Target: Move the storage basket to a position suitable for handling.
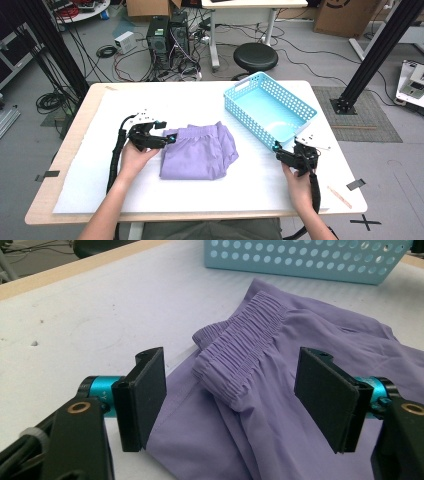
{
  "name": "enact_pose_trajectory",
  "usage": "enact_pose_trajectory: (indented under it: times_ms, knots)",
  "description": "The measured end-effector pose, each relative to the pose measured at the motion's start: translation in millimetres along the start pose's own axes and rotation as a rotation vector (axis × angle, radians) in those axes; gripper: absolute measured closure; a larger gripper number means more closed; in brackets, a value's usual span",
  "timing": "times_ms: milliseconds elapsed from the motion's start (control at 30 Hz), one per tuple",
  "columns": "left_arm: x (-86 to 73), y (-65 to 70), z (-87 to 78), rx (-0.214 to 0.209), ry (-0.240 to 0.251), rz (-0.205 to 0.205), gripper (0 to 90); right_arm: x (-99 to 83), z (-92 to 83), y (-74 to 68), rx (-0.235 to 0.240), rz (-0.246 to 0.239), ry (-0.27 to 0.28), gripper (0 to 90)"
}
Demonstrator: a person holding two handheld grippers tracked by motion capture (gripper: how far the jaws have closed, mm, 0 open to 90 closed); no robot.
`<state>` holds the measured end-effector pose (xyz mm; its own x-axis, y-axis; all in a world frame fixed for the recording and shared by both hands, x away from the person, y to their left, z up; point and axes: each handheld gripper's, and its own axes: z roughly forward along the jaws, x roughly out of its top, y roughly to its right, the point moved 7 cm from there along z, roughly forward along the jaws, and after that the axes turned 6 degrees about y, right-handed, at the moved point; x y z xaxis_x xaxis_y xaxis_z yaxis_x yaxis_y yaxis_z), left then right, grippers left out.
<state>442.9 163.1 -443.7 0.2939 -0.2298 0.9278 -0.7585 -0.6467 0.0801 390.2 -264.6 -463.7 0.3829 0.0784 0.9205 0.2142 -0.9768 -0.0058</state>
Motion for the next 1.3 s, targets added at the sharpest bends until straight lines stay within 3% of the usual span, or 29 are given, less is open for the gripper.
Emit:
enact_pose_trajectory:
  times_ms: [200, 300, 367, 433, 500, 600, 700, 800, 833, 900, 1067, 1300]
  knots:
    - [0.1, -0.1, -0.5, -0.001, 0.000, 0.001, 28.8, 0.9, -1.5, 21.5, -0.044, 0.033, -0.001, 28.3]
    - [0.1, -0.3, -0.7, -0.001, 0.000, 0.000, 28.8, -0.2, -9.4, 26.3, -0.014, 0.057, 0.003, 28.2]
    - [0.1, -0.8, -0.6, -0.001, 0.002, -0.001, 28.8, 2.1, -18.2, 25.8, -0.006, 0.053, 0.028, 28.2]
    - [-0.5, -0.8, 0.4, -0.001, 0.000, -0.004, 28.8, 11.6, -24.1, 28.7, -0.029, 0.054, 0.074, 28.2]
    - [-0.9, 0.3, 1.3, -0.003, -0.004, -0.002, 28.8, 24.5, -23.0, 37.3, -0.059, 0.103, 0.111, 28.2]
    - [0.3, 1.7, 1.4, -0.006, -0.001, 0.008, 28.8, 34.7, -8.3, 50.7, -0.093, 0.167, 0.088, 28.2]
    - [0.5, 1.0, 0.7, -0.004, 0.001, 0.004, 28.8, 33.3, 10.5, 60.7, -0.134, 0.213, 0.017, 28.2]
    - [-1.1, -1.0, 1.2, -0.003, -0.005, -0.007, 28.8, 30.5, 24.3, 61.6, -0.070, 0.263, -0.042, 34.2]
    - [-1.5, -1.0, 1.5, -0.002, -0.005, -0.011, 28.8, 31.2, 27.1, 60.0, -0.053, 0.259, -0.054, 34.4]
    - [-1.9, -0.8, 2.0, -0.006, -0.008, -0.008, 28.8, 33.1, 31.2, 58.7, -0.077, 0.235, -0.071, 34.3]
    - [-1.9, 1.4, 3.8, -0.009, -0.009, -0.003, 28.8, 35.5, 37.7, 58.8, -0.063, 0.202, -0.071, 34.3]
    - [-1.9, 3.0, 3.8, -0.010, -0.012, -0.002, 28.8, 49.0, 58.3, 48.1, -0.002, 0.088, -0.109, 34.7]
